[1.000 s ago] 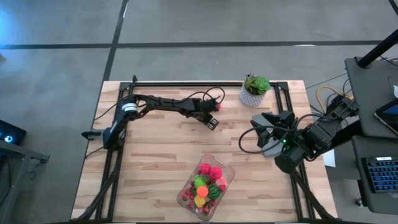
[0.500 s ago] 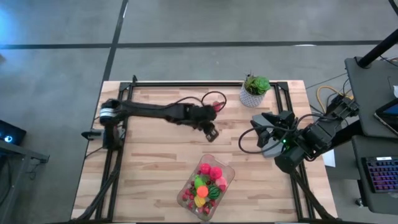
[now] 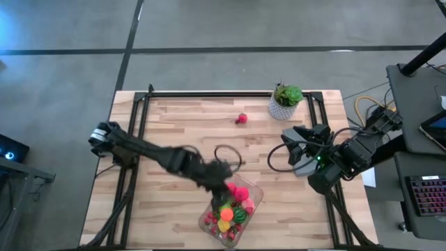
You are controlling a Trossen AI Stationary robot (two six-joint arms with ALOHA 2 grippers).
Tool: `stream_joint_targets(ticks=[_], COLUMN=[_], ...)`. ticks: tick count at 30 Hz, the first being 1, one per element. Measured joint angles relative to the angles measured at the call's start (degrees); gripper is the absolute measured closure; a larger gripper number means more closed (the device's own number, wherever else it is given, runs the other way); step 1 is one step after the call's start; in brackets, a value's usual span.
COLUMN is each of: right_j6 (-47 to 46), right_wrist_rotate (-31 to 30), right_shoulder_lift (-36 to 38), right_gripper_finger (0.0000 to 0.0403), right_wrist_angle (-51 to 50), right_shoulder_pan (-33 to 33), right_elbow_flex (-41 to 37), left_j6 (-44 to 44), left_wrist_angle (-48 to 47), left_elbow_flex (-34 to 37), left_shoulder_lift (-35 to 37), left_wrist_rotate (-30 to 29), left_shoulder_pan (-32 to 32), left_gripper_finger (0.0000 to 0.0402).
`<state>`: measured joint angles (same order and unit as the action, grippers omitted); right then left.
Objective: Pick and placing Produce into tupperware
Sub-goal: Put the red cherry into the transparent basket, then put the red strawberry into the transparent basket
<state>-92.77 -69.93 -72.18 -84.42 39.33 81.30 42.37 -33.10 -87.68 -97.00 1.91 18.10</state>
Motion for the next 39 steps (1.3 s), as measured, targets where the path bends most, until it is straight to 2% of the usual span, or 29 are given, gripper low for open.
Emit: stream_joint_targets(ticks=[7,11,15,20,24,32,35,39], right_j6=[-0.07,-0.15,-0.17,-0.15,-0.09,-0.07,-0.11,-0.12], right_wrist_rotate=[0.0,0.0,0.0,-0.02,0.0,0.0,0.0,0.0], right_shoulder_lift=[0.0,0.0,0.0,0.0,0.0,0.0,0.0,0.0], right_gripper_finger=[0.0093,0.0093,0.0098,0.01,0.0096,0.0096,0.01,0.01], right_wrist_angle=[0.16,0.34,0.61,0.87,0.94,1.07,1.14,1.24], right_shoulder_pan=[0.01,0.0,0.02,0.01,0.0,0.01,0.02,0.0], right_elbow_flex=[0.0,0.0,-0.01,-0.01,0.01,-0.01,0.01,0.0], left_j6=[6.43,6.97,6.81,8.25,8.53,11.01,10.86,10.41], left_wrist_angle=[0.82,1.44,4.42,7.03,9.8,10.51,9.69,7.93], left_elbow_flex=[-0.02,-0.02,-0.02,-0.02,-0.05,-0.02,-0.02,-0.07], left_shoulder_lift=[-2.82,-5.09,-6.43,-8.44,-9.5,-9.78,-9.57,-7.93], left_wrist_rotate=[0.4,2.88,8.44,11.33,11.45,11.36,11.37,11.59], left_shoulder_pan=[5.0,4.89,3.0,1.66,1.22,-0.04,-1.05,-3.65], left_gripper_finger=[0.0352,0.0352,0.0352,0.0347,0.0309,0.0196,0.0178,0.0176])
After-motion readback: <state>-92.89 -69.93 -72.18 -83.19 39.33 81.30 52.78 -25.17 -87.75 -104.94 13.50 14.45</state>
